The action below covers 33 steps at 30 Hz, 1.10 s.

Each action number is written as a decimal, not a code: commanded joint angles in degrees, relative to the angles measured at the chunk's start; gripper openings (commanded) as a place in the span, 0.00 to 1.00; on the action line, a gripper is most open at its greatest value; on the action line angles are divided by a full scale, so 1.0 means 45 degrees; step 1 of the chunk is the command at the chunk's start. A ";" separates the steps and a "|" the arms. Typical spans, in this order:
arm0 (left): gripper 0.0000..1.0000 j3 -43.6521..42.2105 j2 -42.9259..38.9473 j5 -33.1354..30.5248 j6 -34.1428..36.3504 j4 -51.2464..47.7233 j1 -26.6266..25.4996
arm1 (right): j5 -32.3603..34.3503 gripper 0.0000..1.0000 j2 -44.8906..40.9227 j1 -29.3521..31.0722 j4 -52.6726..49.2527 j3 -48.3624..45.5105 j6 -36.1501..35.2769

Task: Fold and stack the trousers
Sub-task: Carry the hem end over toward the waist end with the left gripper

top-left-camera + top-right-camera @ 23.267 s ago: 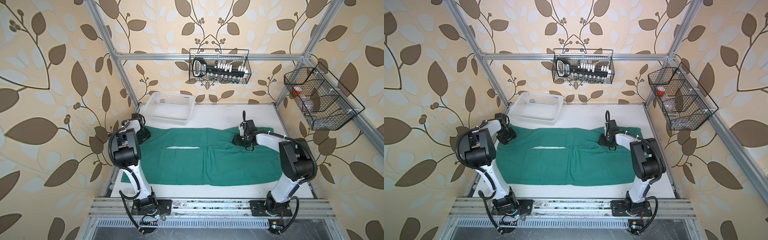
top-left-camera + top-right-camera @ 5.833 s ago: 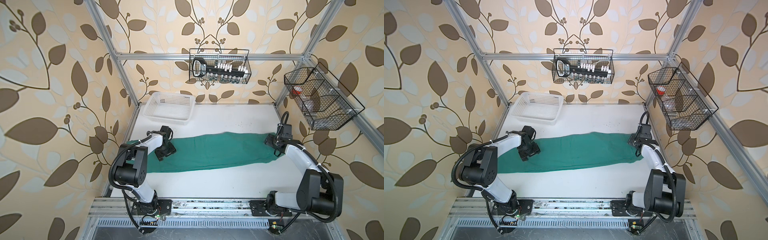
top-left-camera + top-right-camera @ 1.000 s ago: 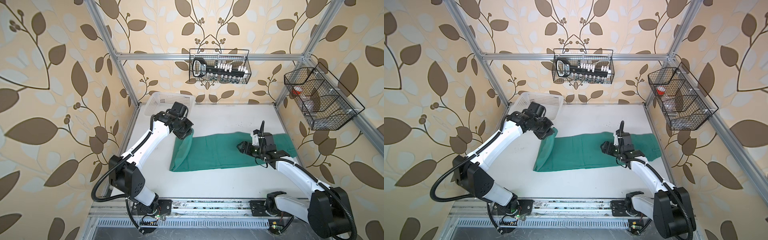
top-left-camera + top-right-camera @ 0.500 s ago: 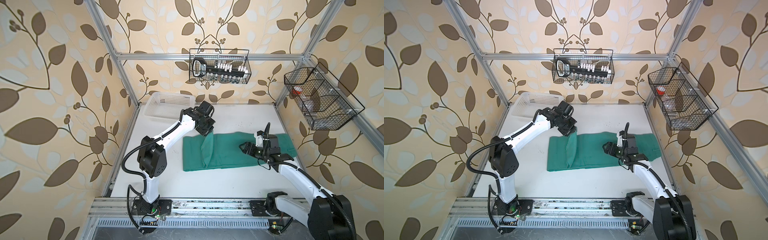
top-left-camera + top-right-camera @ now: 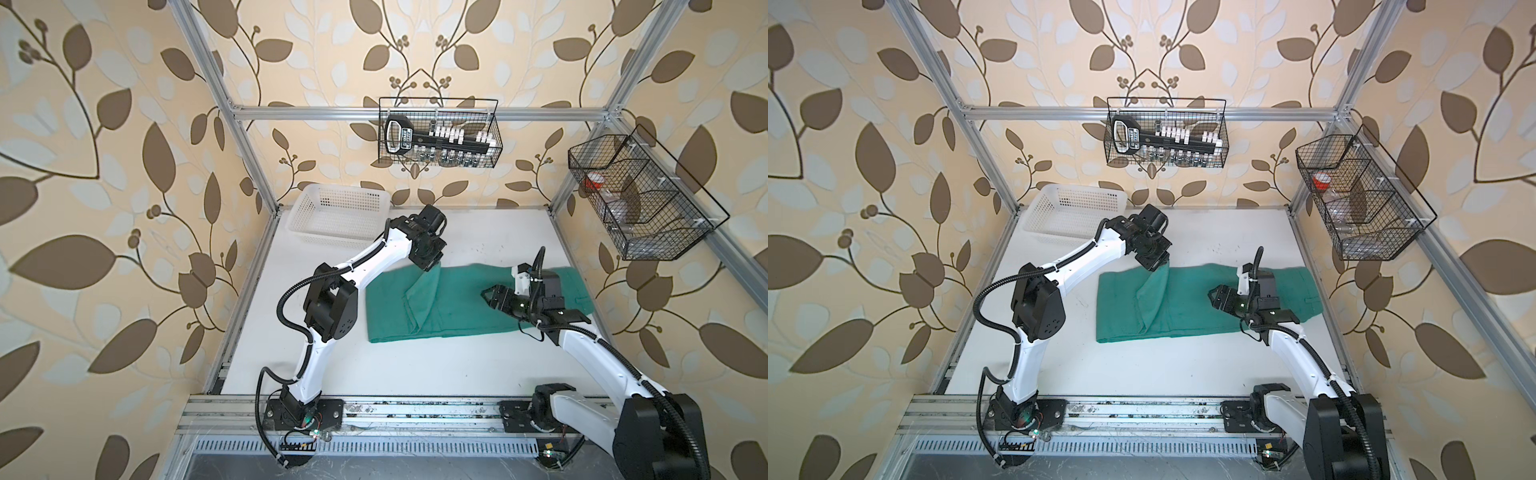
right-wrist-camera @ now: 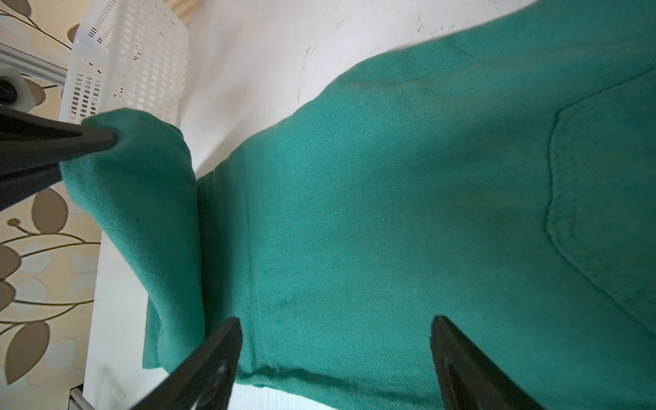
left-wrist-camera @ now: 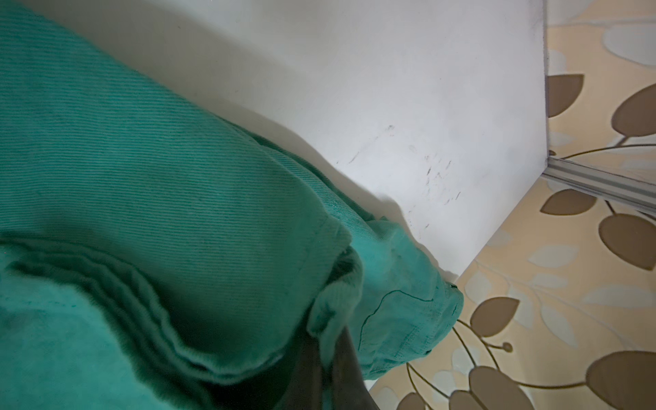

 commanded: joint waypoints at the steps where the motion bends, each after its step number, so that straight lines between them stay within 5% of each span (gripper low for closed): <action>1: 0.00 0.0858 0.0305 0.0174 -0.0263 0.0290 -0.0172 | -0.0171 0.84 -0.0083 -0.0029 -0.0047 -0.0163 -0.0194; 14: 0.01 0.3088 0.2764 0.1347 0.0167 0.0659 -0.0879 | 0.0526 0.84 -0.0691 -0.0119 -0.0747 0.0204 -0.0406; 19: 0.39 0.3164 0.3080 0.1717 0.0770 0.1311 -0.0882 | 0.0931 0.84 -0.0740 -0.0078 -0.1125 0.0559 -0.0622; 22: 0.52 0.3868 0.3038 0.1365 0.1927 0.0779 -0.0867 | 0.1045 0.84 -0.0771 0.0009 -0.1296 0.0771 -0.0673; 23: 0.77 0.4037 0.2973 0.1225 0.2283 0.0563 -0.0859 | 0.1078 0.84 -0.0789 0.0092 -0.1373 0.0843 -0.0730; 29: 0.83 0.3498 0.1313 -0.0115 0.5361 -0.0987 -0.0483 | 0.1409 0.84 -0.0895 0.0930 -0.1770 0.1384 -0.1047; 33: 0.84 0.1118 -0.0895 -0.1166 0.7374 -0.1828 0.0055 | 0.1993 0.82 -0.0563 0.2136 -0.1767 0.1718 -0.1228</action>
